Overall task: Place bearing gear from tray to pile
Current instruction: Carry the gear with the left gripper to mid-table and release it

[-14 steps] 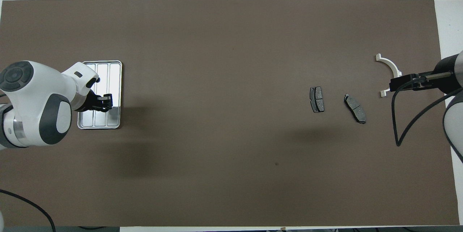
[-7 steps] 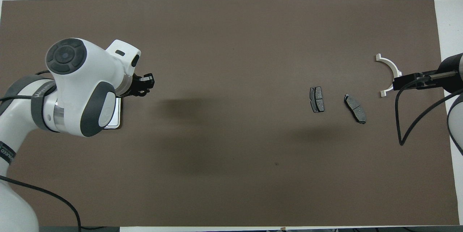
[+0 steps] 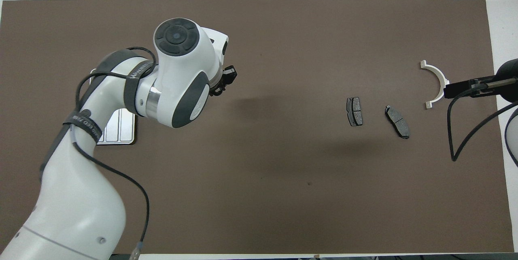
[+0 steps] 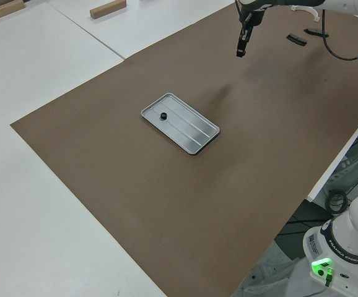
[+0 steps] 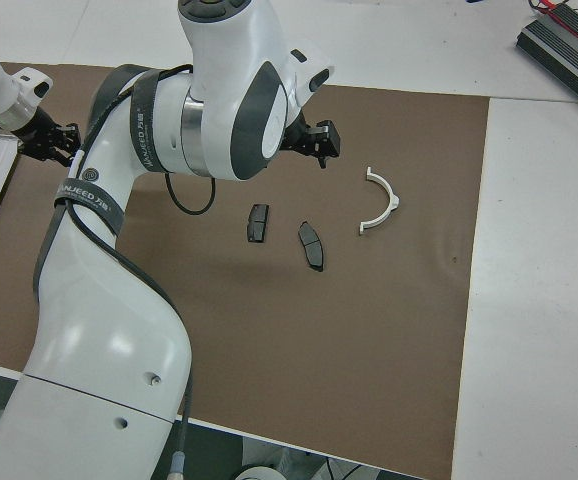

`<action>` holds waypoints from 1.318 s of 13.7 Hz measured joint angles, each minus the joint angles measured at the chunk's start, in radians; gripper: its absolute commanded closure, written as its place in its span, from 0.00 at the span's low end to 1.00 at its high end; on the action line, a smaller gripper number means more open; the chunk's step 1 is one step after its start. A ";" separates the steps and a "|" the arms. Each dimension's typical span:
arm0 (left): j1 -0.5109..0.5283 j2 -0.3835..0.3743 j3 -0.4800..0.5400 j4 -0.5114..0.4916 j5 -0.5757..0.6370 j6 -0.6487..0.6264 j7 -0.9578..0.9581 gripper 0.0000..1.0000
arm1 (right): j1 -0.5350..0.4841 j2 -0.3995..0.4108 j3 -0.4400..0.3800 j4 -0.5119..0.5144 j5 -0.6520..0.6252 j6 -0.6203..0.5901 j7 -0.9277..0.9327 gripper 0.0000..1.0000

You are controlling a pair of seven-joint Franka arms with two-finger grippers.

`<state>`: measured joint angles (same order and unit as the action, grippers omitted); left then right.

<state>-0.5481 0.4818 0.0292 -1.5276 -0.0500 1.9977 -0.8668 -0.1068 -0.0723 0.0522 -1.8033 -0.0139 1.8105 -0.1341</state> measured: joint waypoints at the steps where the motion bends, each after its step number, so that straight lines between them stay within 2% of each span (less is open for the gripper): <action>1: -0.015 0.045 0.000 0.029 -0.001 0.008 -0.016 1.00 | 0.000 0.000 0.000 0.000 0.000 0.000 0.000 0.00; 4: -0.056 0.162 0.003 0.116 -0.004 0.019 -0.100 1.00 | -0.001 0.000 -0.001 0.000 0.000 0.021 0.000 0.00; 6: -0.068 0.208 0.002 0.177 -0.010 0.040 -0.158 1.00 | 0.000 0.006 0.000 -0.003 0.000 0.040 0.000 0.00; 12: -0.128 0.219 0.002 0.193 -0.041 0.096 -0.228 1.00 | 0.007 0.052 0.002 -0.007 0.000 0.090 0.000 0.00; 18: -0.171 0.226 0.009 0.168 -0.041 0.102 -0.272 1.00 | 0.008 0.056 0.002 -0.008 0.000 0.092 0.000 0.00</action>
<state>-0.7194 0.7080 0.0382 -1.3591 -0.0912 2.1001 -1.1389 -0.0983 -0.0160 0.0547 -1.8116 -0.0139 1.9023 -0.1342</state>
